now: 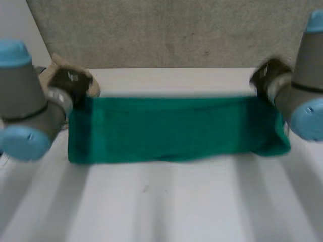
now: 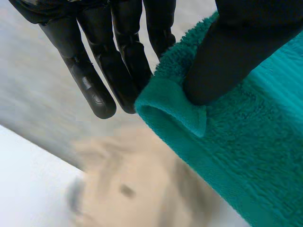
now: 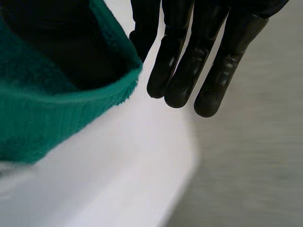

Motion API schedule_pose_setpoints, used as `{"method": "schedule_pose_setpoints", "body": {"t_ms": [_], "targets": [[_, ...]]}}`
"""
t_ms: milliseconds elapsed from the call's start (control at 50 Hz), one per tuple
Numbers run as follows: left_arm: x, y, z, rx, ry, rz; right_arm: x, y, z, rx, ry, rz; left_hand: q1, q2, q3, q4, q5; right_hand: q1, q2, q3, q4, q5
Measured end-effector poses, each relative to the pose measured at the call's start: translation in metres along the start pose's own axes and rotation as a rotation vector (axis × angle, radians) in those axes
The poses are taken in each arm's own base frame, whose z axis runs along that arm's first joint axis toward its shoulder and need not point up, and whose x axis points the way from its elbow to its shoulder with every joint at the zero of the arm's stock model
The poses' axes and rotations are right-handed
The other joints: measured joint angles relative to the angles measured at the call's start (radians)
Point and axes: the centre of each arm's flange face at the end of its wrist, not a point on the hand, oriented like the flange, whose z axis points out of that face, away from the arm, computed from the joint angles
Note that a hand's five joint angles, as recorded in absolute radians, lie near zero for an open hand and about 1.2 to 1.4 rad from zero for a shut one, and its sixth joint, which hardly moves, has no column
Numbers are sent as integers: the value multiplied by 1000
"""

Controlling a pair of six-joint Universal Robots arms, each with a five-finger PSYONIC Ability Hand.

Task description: Fold the laundry.

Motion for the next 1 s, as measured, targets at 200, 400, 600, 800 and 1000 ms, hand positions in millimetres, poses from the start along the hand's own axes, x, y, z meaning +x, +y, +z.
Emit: {"method": "schedule_pose_setpoints", "body": {"t_ms": [200, 400, 600, 800, 1000], "targets": [[-86, -126, 11, 567, -438, -95, 135, -91, -6, 475, 713, 172, 0, 0, 7, 3, 0, 0, 0, 0, 0, 0], [-76, -108, 5, 562, -415, -126, 109, -82, 0, 506, 626, 143, 0, 0, 7, 3, 9, 0, 0, 0, 0, 5], [-3, 1, 30, 233, -193, -142, 5, -23, 32, 301, 306, 86, 0, 0, 7, 4, 9, 0, 0, 0, 0, 5], [52, 87, 17, -61, -23, -87, -82, 35, 36, 116, 41, 59, 0, 0, 8, 4, 9, 0, 0, 0, 0, 4], [25, 80, -50, -179, 16, 8, -55, 41, -27, 5, -88, 31, 0, 0, 8, 4, 9, 0, 0, 0, 0, 4]]}}
